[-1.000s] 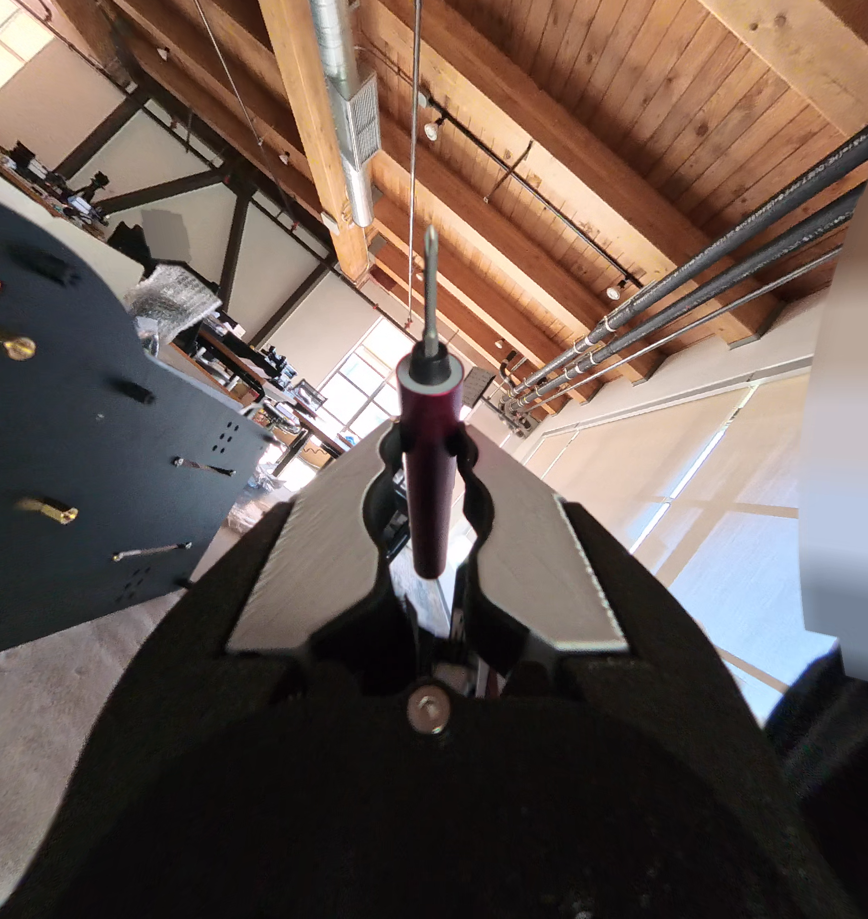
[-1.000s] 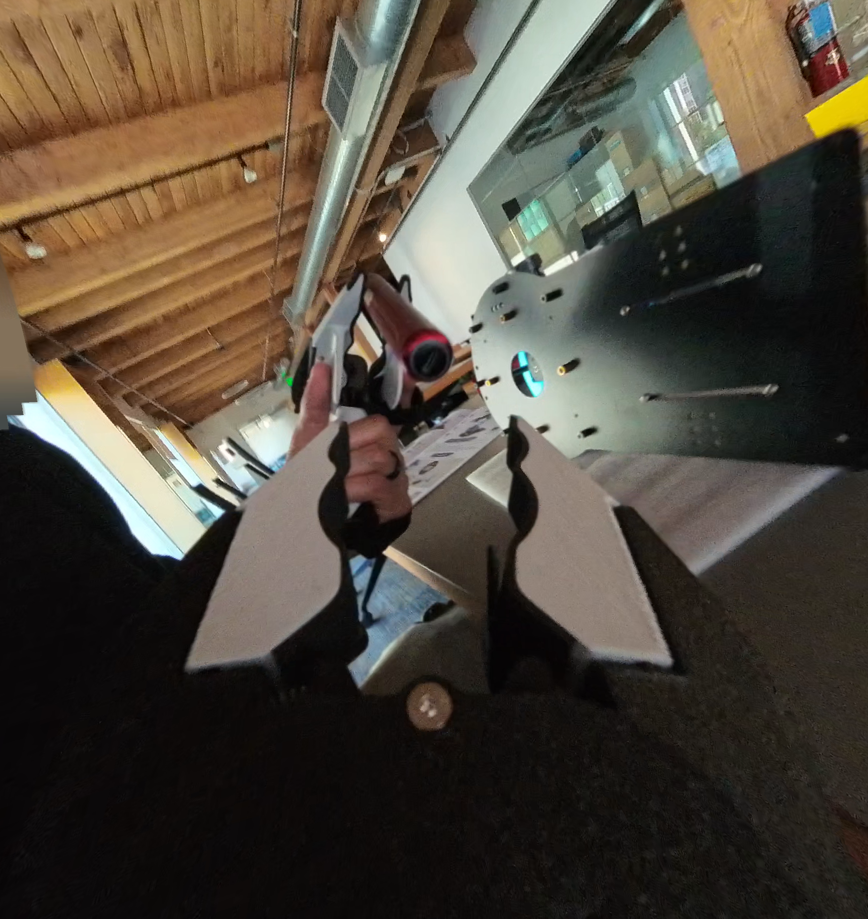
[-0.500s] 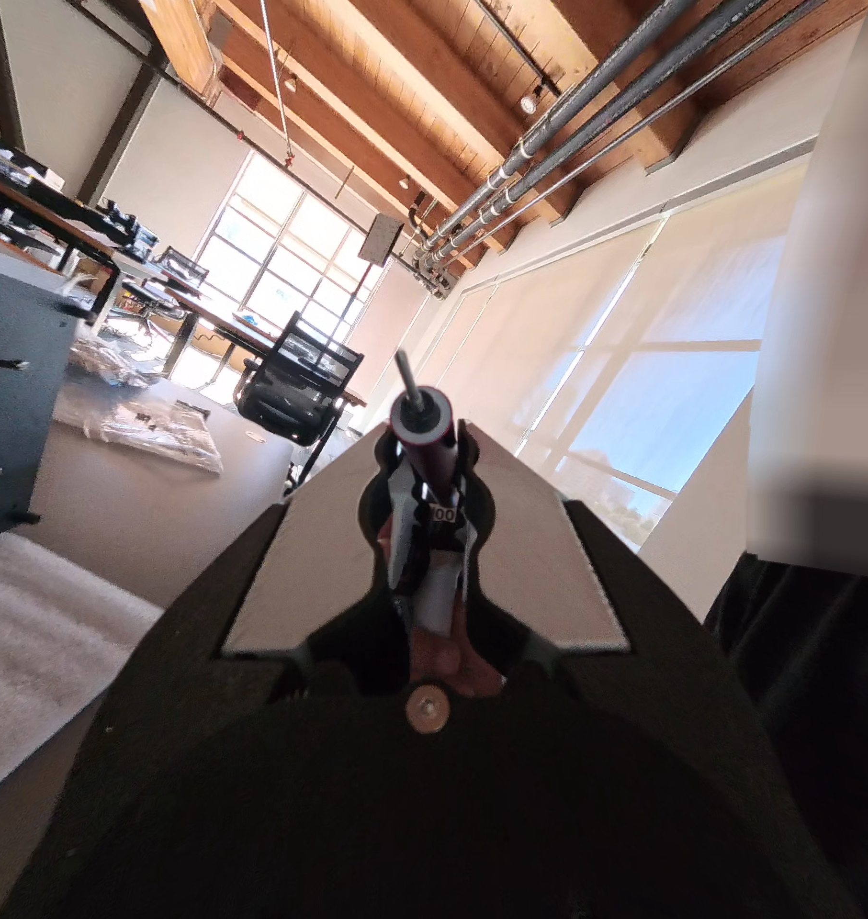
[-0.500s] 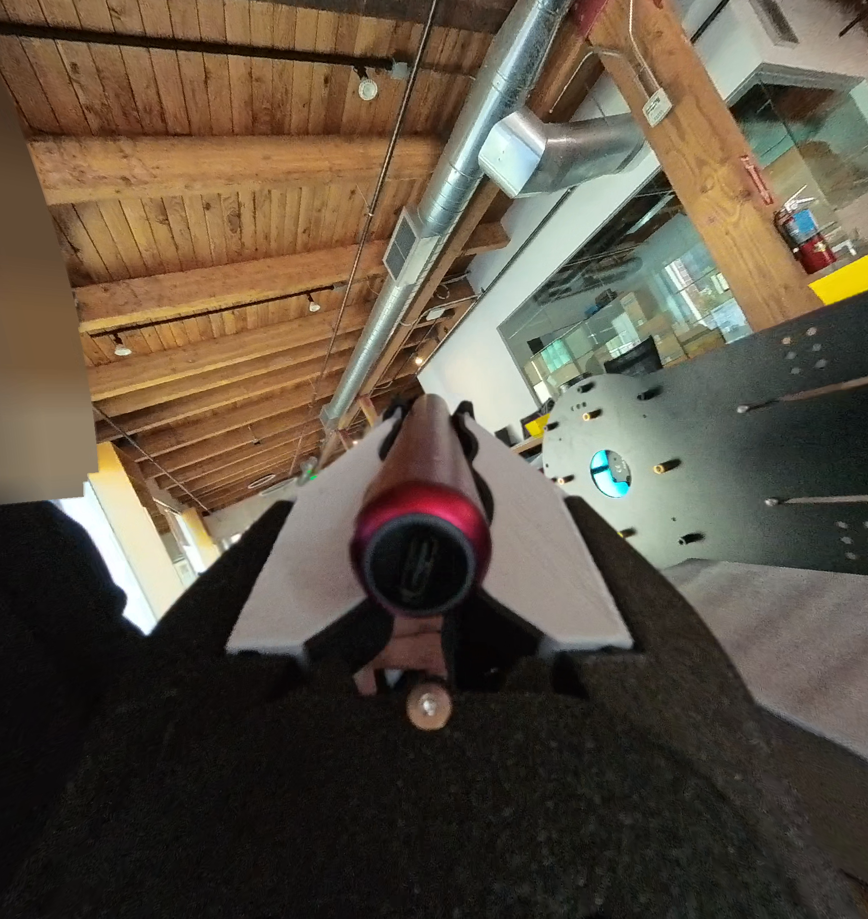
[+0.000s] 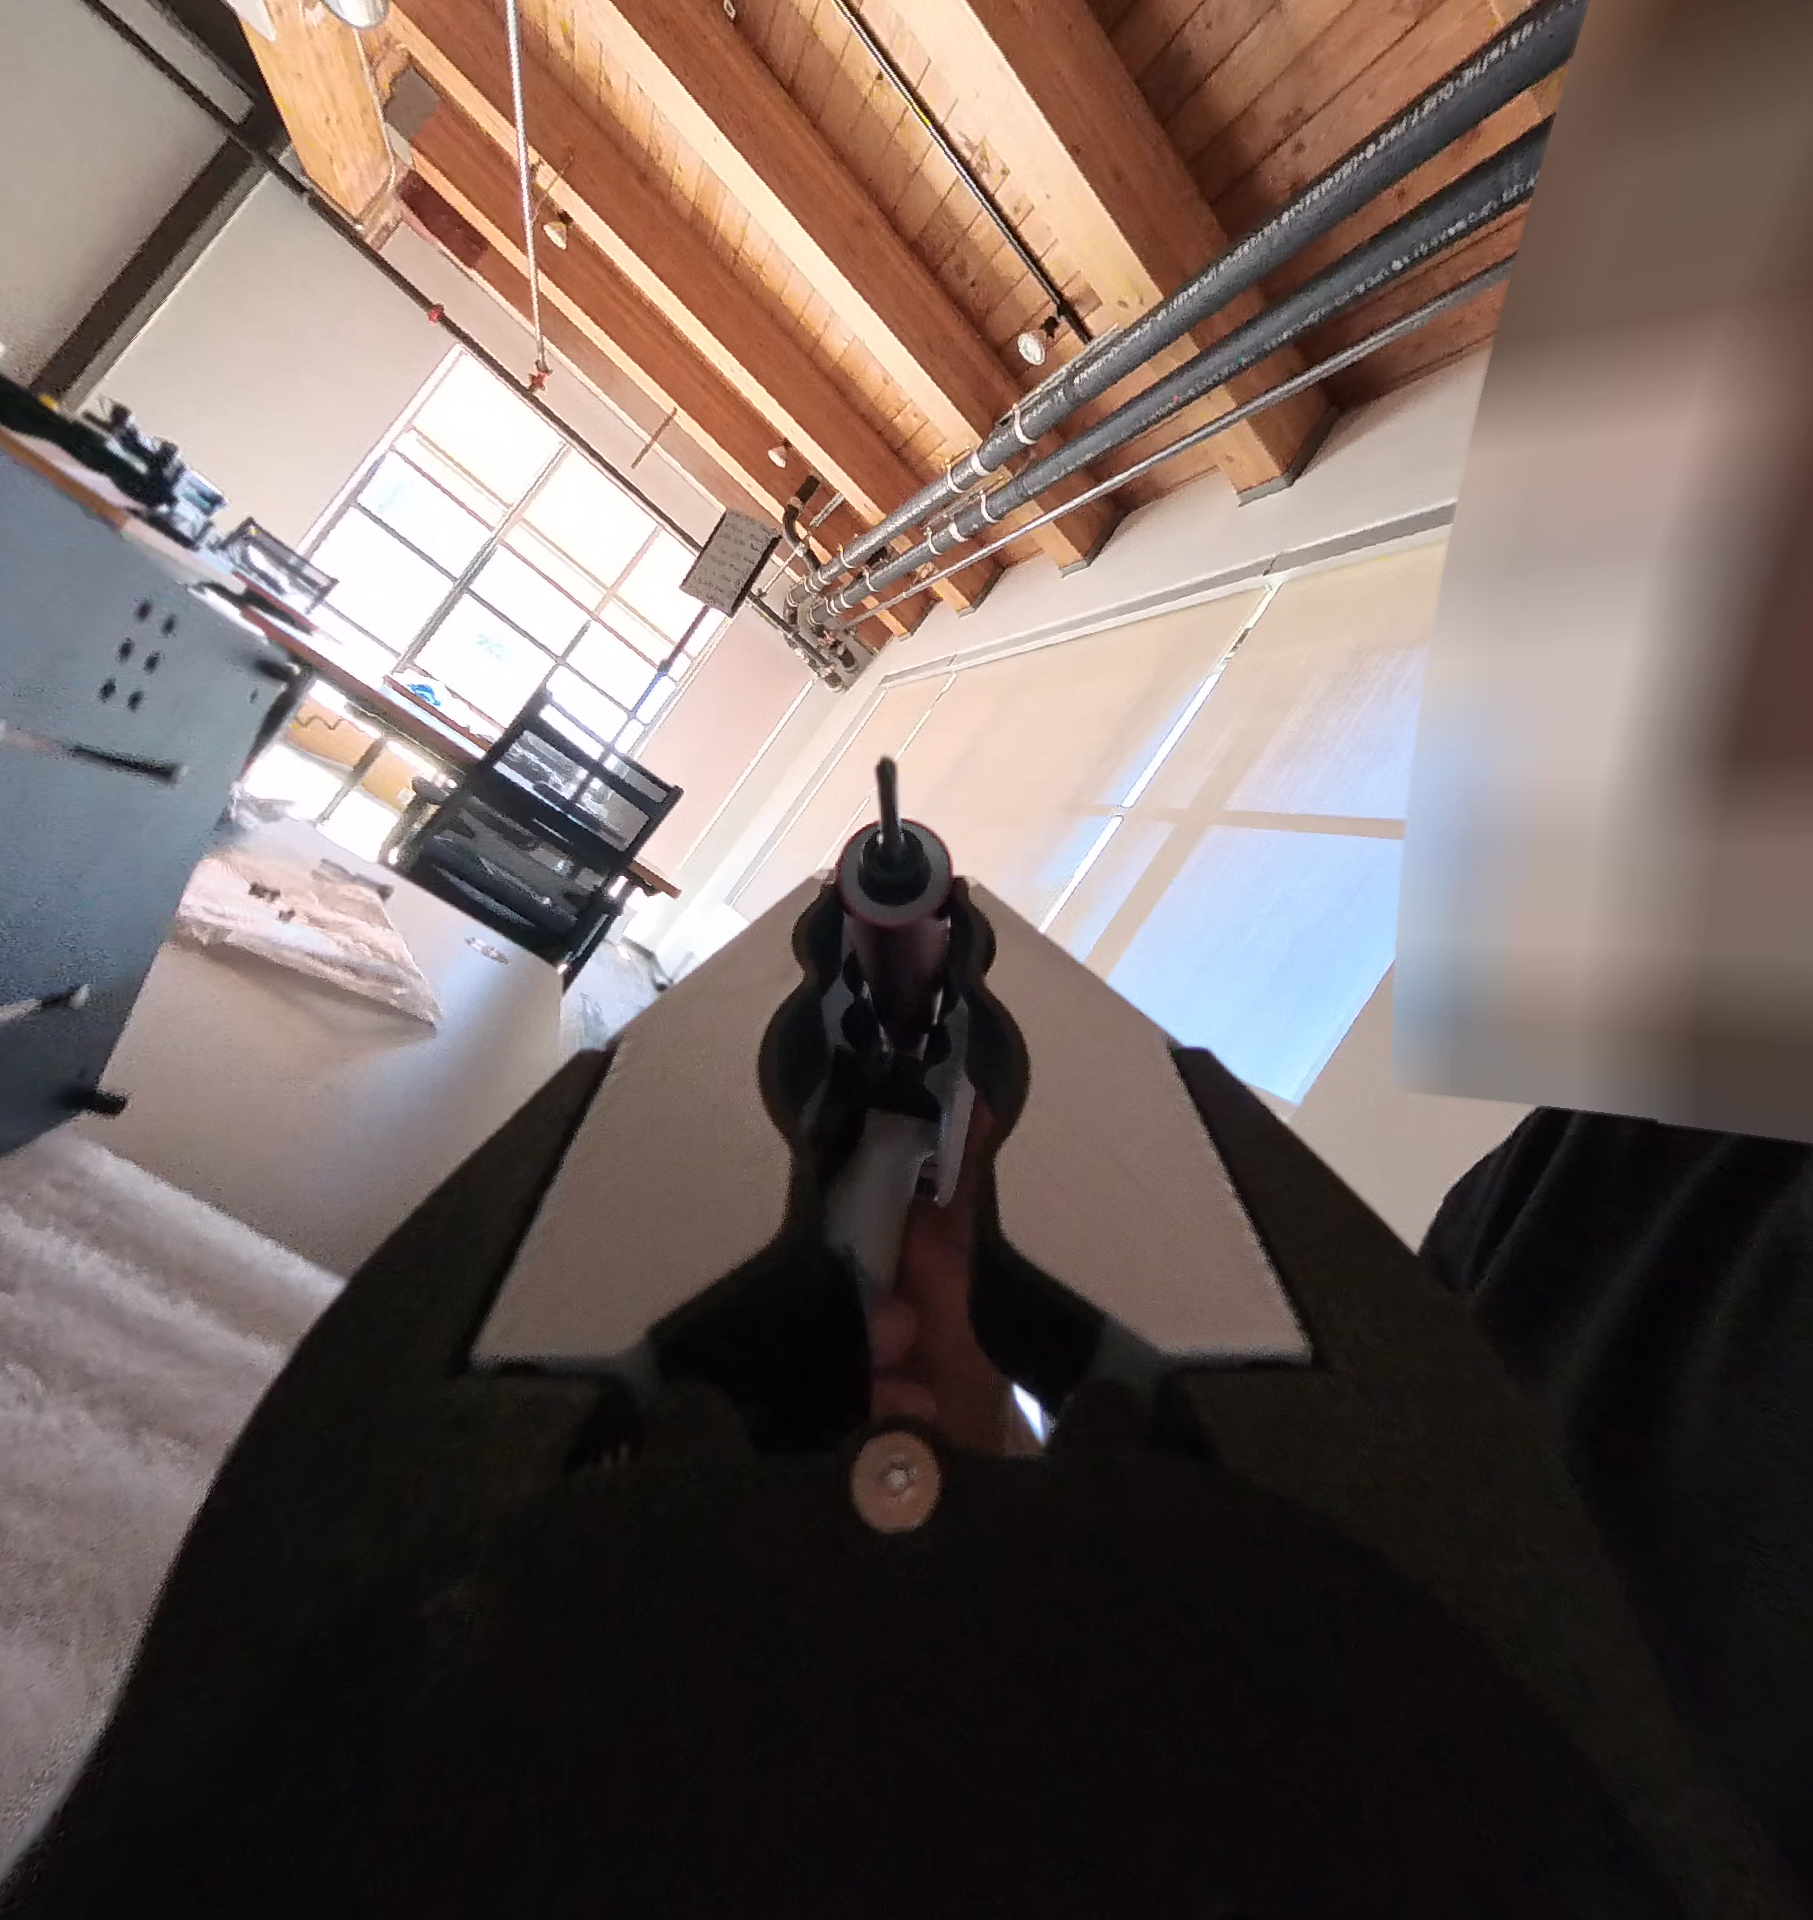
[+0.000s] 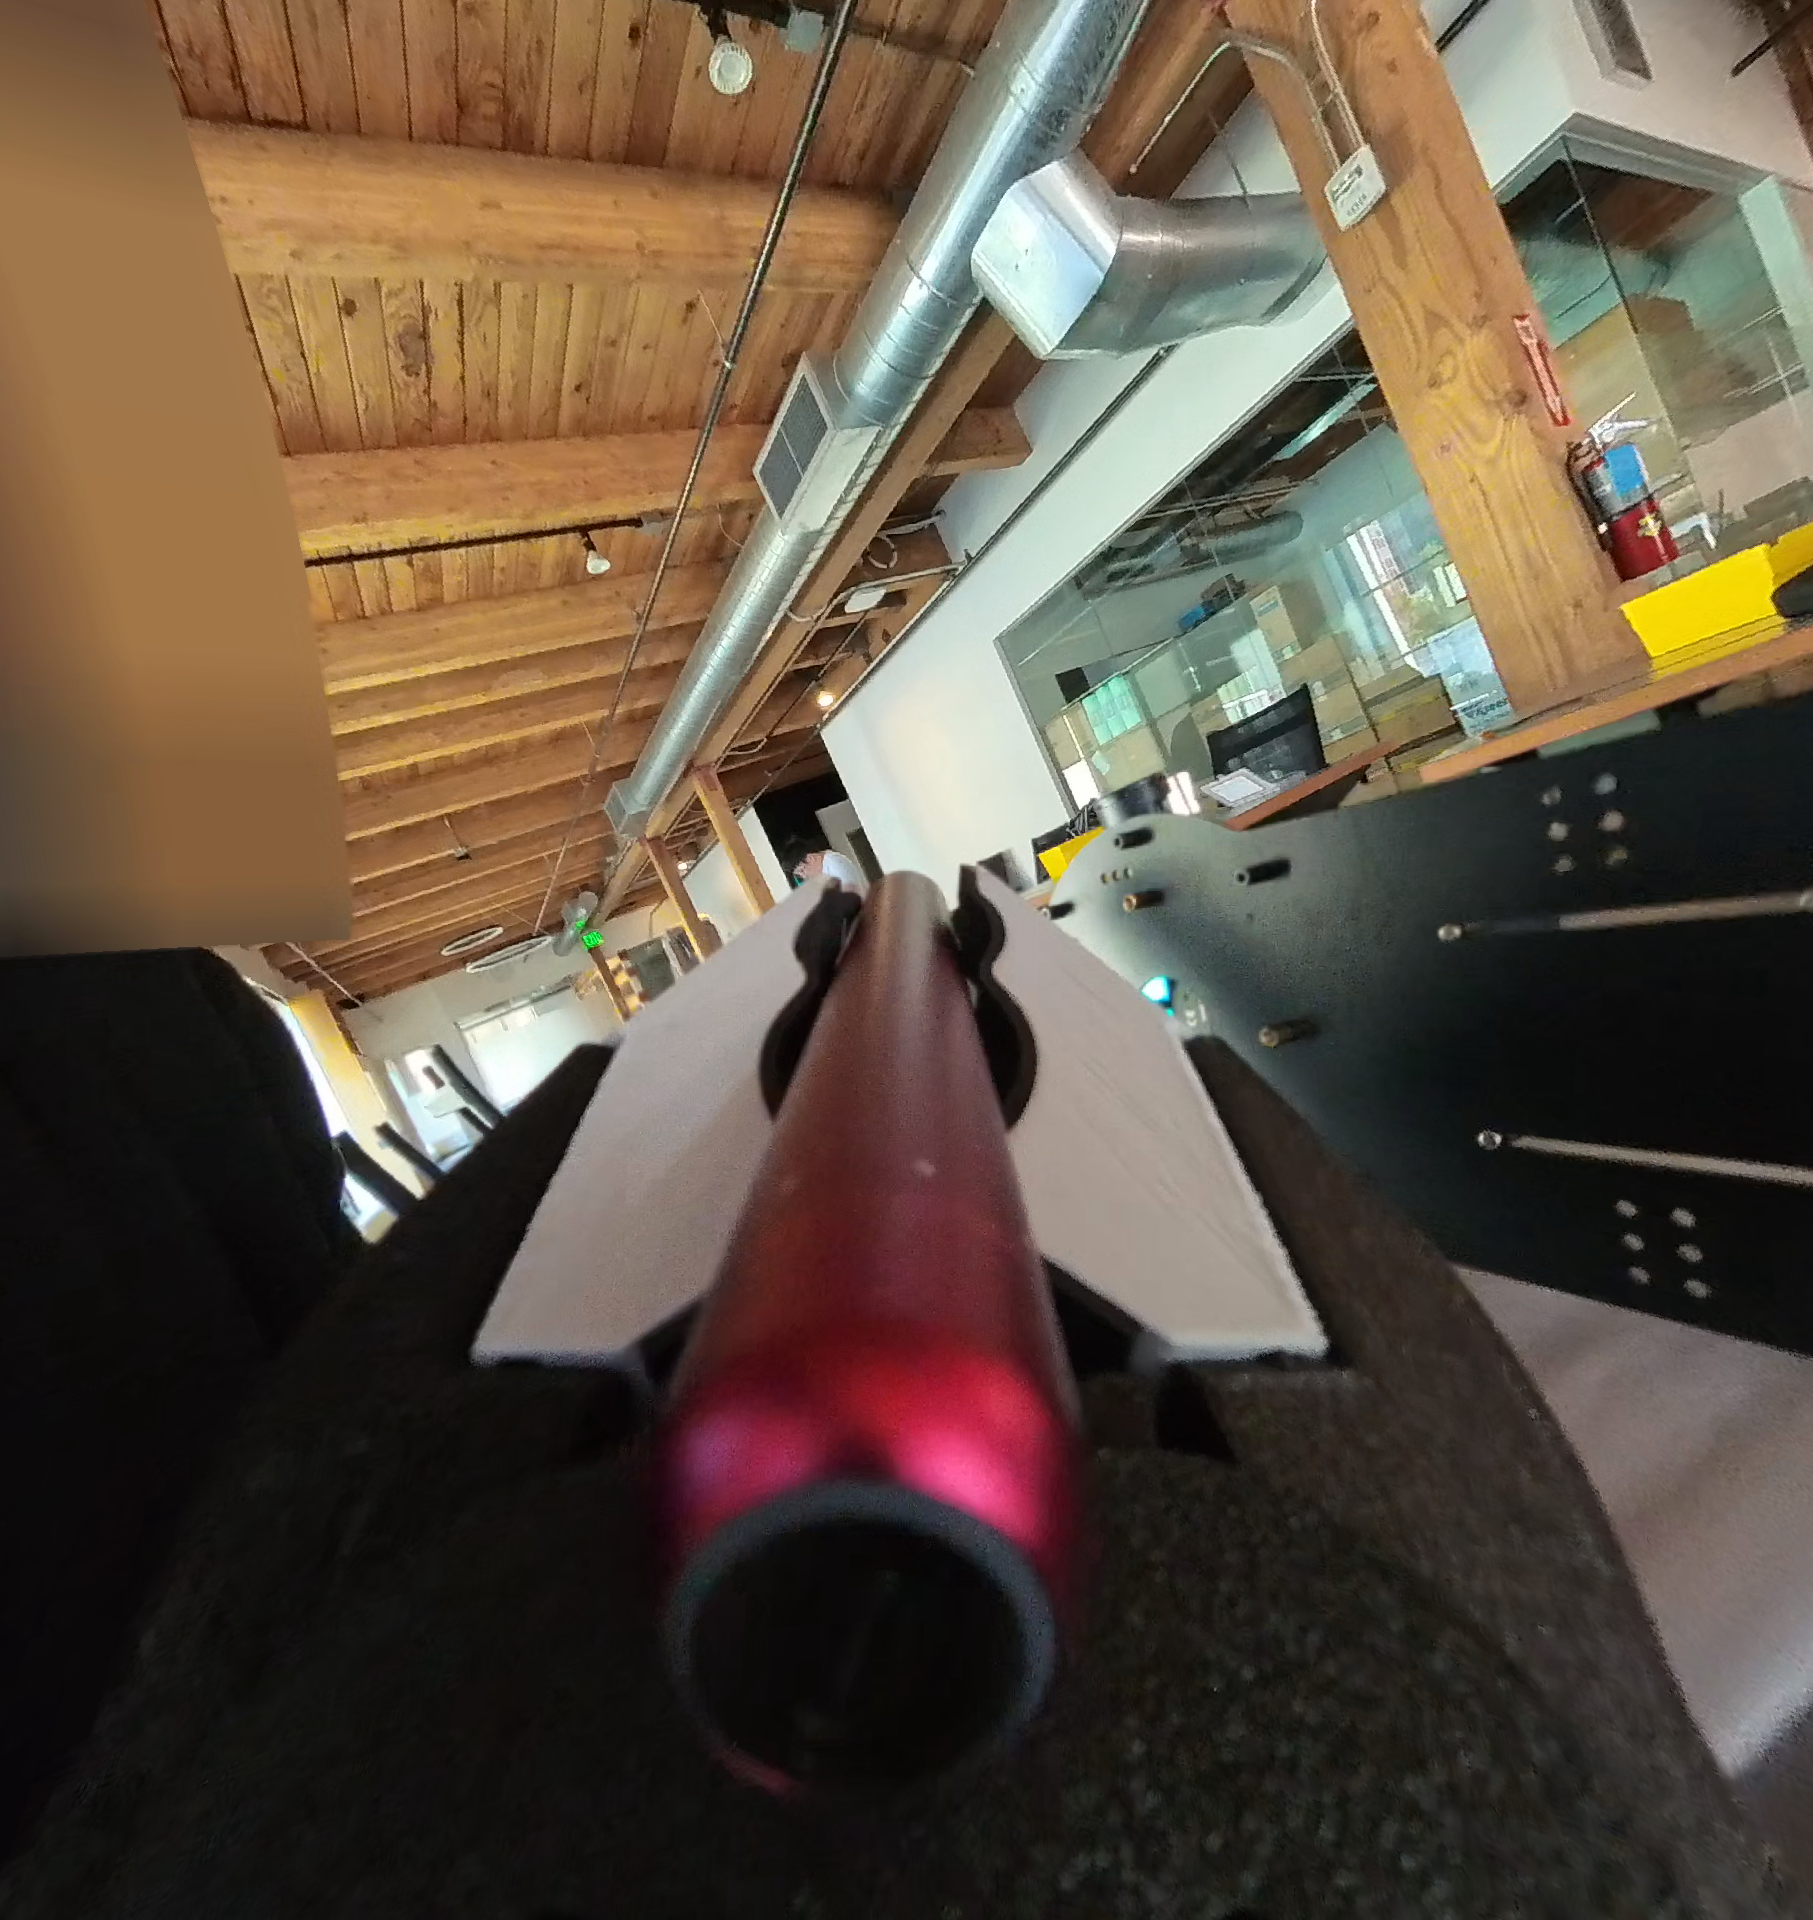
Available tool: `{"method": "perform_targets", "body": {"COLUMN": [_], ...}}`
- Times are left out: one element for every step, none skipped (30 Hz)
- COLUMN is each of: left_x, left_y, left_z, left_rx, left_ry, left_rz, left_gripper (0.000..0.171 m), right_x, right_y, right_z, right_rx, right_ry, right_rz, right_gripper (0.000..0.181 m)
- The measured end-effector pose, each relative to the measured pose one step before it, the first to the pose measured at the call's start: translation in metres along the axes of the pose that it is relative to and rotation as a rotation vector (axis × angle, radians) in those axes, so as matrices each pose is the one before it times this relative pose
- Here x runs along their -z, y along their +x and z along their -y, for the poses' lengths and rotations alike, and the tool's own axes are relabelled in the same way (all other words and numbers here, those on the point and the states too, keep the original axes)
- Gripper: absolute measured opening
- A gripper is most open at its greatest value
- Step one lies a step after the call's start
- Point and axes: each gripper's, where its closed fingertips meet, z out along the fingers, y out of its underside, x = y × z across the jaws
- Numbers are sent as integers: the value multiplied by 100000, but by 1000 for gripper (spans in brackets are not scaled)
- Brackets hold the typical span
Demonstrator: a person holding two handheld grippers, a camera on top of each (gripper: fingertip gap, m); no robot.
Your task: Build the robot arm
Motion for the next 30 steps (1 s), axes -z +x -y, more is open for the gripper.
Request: {"method": "perform_targets", "body": {"left_x": [-375, -330, -281, -242, -225, -195, -217, -245, -244, -233, -215, -148, -78, -48, -41, -53, -68, -95, -98, -72, -65, -39, -22, -52, -9, 38, 62, 108, 120, 110], "left_y": [326, 389, 272, 210, 208, 242, 273, 287, 315, 361, 335, 306, 248, 235, 179, 54, 33, 79, -63, -110, -10, -104, -237, -263, -175, -146, -151, -36, 56, -42], "left_z": [263, 169, 79, -85, -301, -355, -379, -397, -340, -303, -290, -285, -280, -239, -176, -117, -106, -109, -111, -97, -61, 44, 91, 161, 342, 372, 207, 149, 76, -129], "left_rx": [-1880, -1185, -513, -107, -209, -842, -1071, -1147, -1031, -779, -404, -14, 170, 1026, 1583, 1084, 665, 409, -107, 80, 1430, 2415, 3194, 4718, 4590, 3363, 3460, 3866, 3538, 3912], "left_ry": [-158, -49, -61, -425, -780, -436, -830, -1831, -1637, -661, -235, -309, -273, 138, 392, 163, -213, -276, -208, -294, -399, -156, -261, -312, 754, 459, -846, -670, 64, -436], "left_rz": [-750, -1770, -1746, -1615, -1430, -881, -566, -433, -480, -686, -722, -1077, -1405, -1977, -1920, -821, -546, -701, 362, 825, -81, 225, 932, 1218, 1529, 2342, 2829, 2475, 1774, 1899], "left_gripper": [18, 18, 18, 18, 18, 18, 18, 18, 17, 18, 18, 17, 18, 18, 18, 18, 18, 19, 18, 18, 18, 17, 17, 17, 17, 17, 17, 17, 18, 18], "right_x": [-89, -53, 41, 191, 361, 387, 402, 437, 415, 338, 359, 307, 269, 236, 160, 125, 131, 123, 140, 138, 104, 42, 47, 75, 151, 207, 245, 159, 28, -192], "right_y": [-242, -327, -262, -190, -184, -252, -268, -272, -314, -364, -346, -313, -273, -241, -212, -55, 20, -72, 55, 116, -53, -49, 161, 307, 313, 337, 429, 291, -445, -855], "right_z": [308, 278, 125, -46, 101, 70, 46, 91, 48, 103, 96, 12, -25, -38, -28, -18, -22, 3, 75, 88, 66, -63, -121, -138, -87, 37, 350, 408, 2, -562], "right_rx": [576, -321, 803, 1692, 1744, 802, -197, 461, 1237, 112, 851, 957, 1106, 1907, 1491, -9, -831, -1174, 810, 3450, 4020, 3744, 5943, 8093, 8924, 7745, 5808, 3373, 1262, 1501], "right_ry": [-530, -538, -1275, -2005, -516, -162, 62, 563, 652, 946, 1123, 647, 37, -158, -76, 133, 425, 454, 177, -499, -1052, -2353, -3037, -3094, -2451, -1518, 876, 2034, -173, -3921], "right_rz": [622, 806, 28, -187, 31, 646, 840, 547, 133, 335, -186, -609, -983, -1229, -827, -570, 132, 1047, -394, -1379, -261, -551, -2165, -2701, -2688, -3320, -3961, -2911, 2036, 4052], "right_gripper": [21, 21, 21, 21, 21, 21, 21, 21, 21, 21, 21, 21, 21, 21, 21, 21, 21, 21, 21, 21, 21, 21, 21, 21, 21, 21, 26, 33, 29, 24]}}
